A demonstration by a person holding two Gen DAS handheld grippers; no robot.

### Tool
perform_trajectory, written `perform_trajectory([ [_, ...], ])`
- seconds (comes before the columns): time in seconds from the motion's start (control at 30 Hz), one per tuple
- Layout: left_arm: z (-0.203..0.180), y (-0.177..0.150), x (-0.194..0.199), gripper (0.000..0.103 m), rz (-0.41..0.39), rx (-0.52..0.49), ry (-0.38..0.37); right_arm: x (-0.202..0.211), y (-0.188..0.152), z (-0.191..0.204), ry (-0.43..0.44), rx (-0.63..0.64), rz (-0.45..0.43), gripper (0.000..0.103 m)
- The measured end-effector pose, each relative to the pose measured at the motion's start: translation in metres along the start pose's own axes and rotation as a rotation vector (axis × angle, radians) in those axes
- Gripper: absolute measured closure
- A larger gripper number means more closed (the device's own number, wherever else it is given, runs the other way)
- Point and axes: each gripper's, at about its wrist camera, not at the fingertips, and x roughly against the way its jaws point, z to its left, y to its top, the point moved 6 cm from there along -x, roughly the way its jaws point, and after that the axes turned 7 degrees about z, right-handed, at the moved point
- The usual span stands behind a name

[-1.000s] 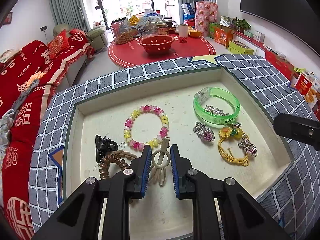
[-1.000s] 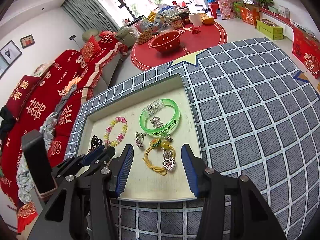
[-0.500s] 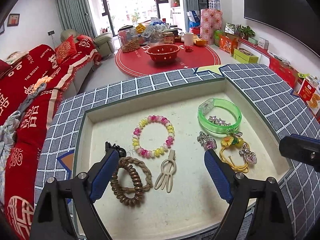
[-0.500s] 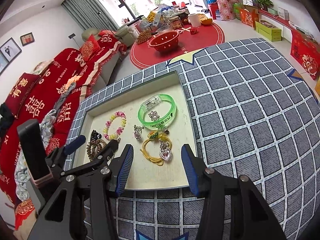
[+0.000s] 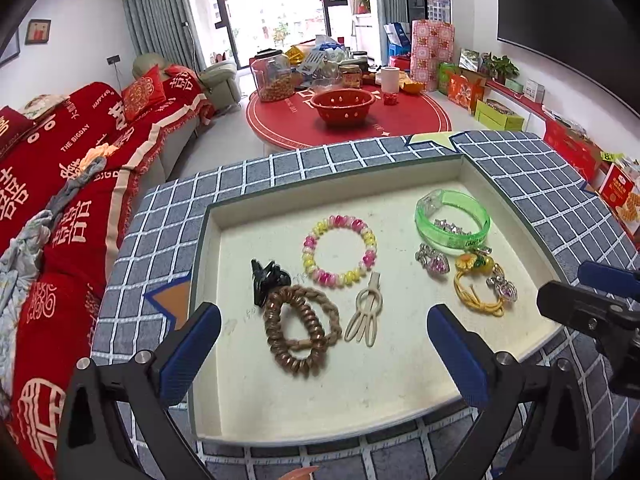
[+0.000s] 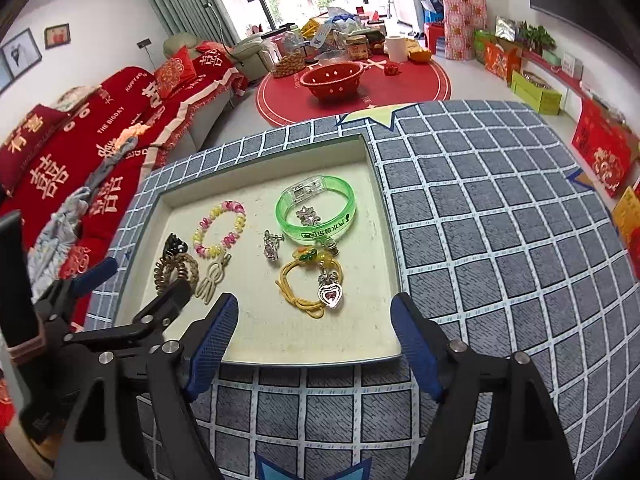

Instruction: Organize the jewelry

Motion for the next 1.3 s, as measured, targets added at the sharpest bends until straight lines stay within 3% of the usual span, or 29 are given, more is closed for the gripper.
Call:
perform_trajectory([
  [0.1, 0.005, -0.007, 0.008, 0.000, -0.007, 0.007, 0.005, 0.001, -0.002, -0.001, -0.036, 0.009, -0.012, 0.020],
  [0.13, 0.007, -0.009, 0.010, 0.000, -0.009, 0.011, 0.008, 0.001, -0.004, -0.001, -0.045, 0.011, -0.013, 0.013],
  [0.17, 0.009, -0.012, 0.013, 0.000, -0.011, 0.017, 0.008, 0.002, -0.005, -0.002, -0.052, 0.012, -0.018, 0.000],
  [0.3, 0.015, -0.024, 0.021, 0.000, -0.004, 0.034, 0.000, 0.011, -0.013, 0.000, -0.097, 0.045, -0.068, 0.000],
  [0.67, 0.023, -0.072, 0.054, 0.000, -0.055, 0.081, 0.033, 0.019, -0.052, 0.015, -0.121, 0.106, -0.056, 0.000],
  [1.3, 0.033, -0.107, 0.100, 0.000, -0.157, 0.166, 0.080, 0.078, -0.089, 0.027, -0.205, 0.120, -0.237, 0.000],
])
